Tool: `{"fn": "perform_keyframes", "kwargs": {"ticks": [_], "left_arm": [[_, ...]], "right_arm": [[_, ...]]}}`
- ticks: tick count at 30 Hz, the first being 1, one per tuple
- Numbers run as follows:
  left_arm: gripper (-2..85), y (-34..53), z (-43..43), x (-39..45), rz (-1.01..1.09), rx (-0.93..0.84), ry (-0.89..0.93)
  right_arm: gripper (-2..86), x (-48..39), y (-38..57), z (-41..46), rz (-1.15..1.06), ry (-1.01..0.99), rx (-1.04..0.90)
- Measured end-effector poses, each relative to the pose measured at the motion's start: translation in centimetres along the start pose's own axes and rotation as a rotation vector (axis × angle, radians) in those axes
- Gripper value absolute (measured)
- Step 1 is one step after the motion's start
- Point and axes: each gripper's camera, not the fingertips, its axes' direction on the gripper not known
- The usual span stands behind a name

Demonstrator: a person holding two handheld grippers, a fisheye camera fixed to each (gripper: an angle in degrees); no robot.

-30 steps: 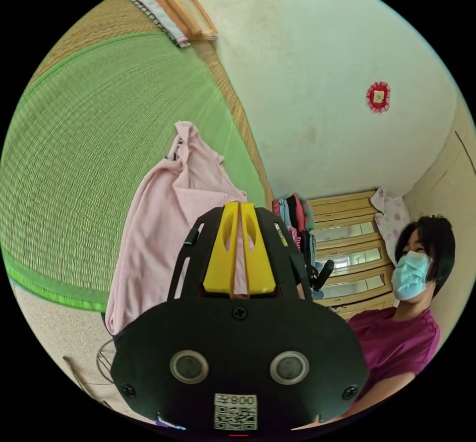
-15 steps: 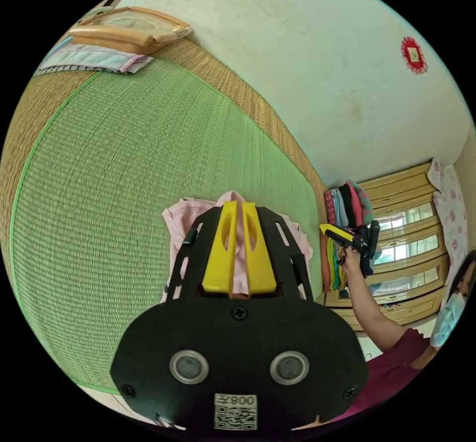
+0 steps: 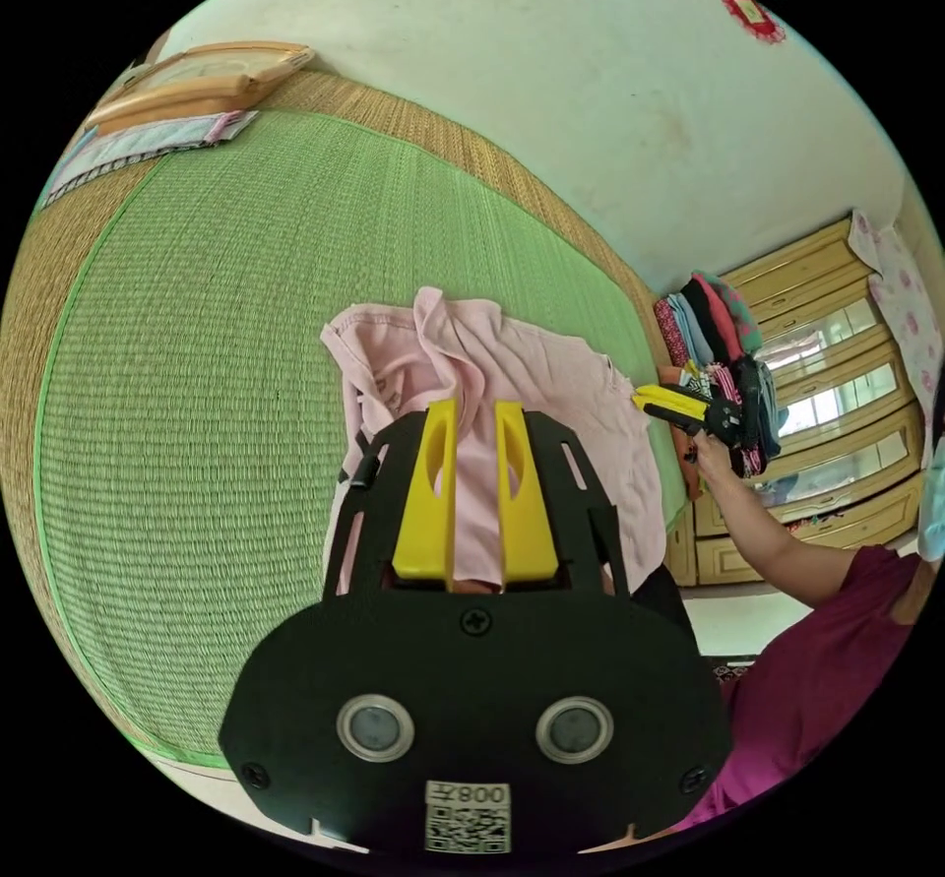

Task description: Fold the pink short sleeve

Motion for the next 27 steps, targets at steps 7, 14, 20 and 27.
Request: {"fn": "perform_keyframes", "kwargs": {"ticks": [7,14,20,27], "left_arm": [[4.9,-2.9,4.0,0.8,0.027,-0.057,-0.102],[2.5,-4.2,4.1,-0.7,-0.011,-0.001,-0.079],[6.9,-5.4,5.2,-1.9,0.006,0.008,-0.046],[7.6,-7.0,7.9,-5.5,-0.110,-0.001,-0.028]], "right_arm": [[4.8,-2.7,0.0,4.6,-0.063,0.095,-0.047],[0.8,-1.3,1.7,5.9,0.037,-0.011,0.006],[0.4,0.1,4.1,7.3,0.117,-0.102,0.040],[0.3,-0.2,6.4,9.7,0.126,-0.126,0.048]]}}
